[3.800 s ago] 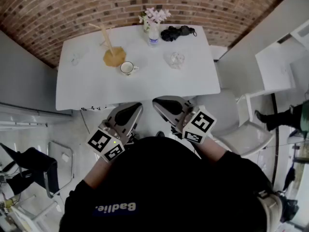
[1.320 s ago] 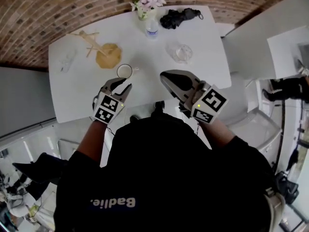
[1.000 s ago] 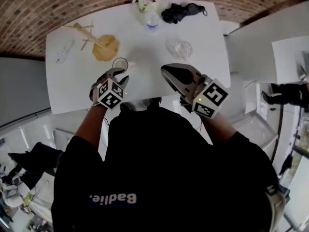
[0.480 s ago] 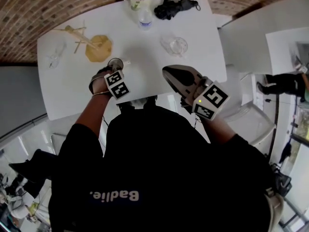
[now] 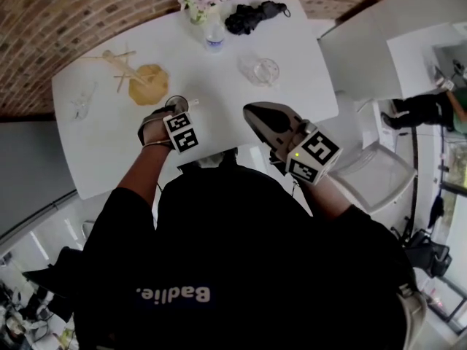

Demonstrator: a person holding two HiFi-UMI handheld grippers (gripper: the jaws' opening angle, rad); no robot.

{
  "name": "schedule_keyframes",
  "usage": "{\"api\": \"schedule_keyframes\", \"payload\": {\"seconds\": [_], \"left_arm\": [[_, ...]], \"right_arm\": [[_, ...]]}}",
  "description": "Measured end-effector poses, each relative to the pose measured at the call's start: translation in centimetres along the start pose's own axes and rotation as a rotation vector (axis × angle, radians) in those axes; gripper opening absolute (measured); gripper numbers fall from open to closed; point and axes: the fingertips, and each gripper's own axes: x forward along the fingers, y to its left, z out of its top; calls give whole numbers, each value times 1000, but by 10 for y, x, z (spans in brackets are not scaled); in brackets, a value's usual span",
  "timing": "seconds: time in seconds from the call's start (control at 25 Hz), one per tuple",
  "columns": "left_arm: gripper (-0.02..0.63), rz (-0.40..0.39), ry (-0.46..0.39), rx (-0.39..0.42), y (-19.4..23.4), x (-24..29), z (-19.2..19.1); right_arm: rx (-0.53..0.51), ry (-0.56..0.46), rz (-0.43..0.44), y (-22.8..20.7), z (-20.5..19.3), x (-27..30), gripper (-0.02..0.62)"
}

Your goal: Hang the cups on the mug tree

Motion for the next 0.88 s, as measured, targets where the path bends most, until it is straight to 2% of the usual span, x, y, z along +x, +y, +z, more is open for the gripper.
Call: {"api": "schedule_keyframes", "payload": {"seconds": [0.16,0.48,0.64,0.88], "left_arm": [[61,-11,-88,-58,3,-12,-3],[61,14,-293,-47,15,-66,3],[61,32,-439,-69,26,-106,14],[58,-3,-681,-103,33,-167,23]], "right_arm": [[-8,-6,-46,7,3,3,28],[-31,-42,-114,22,16,21,28],[-22,-78,-141,29,26,31,28],[-24,-40,-186,36,26,39,28]]}}
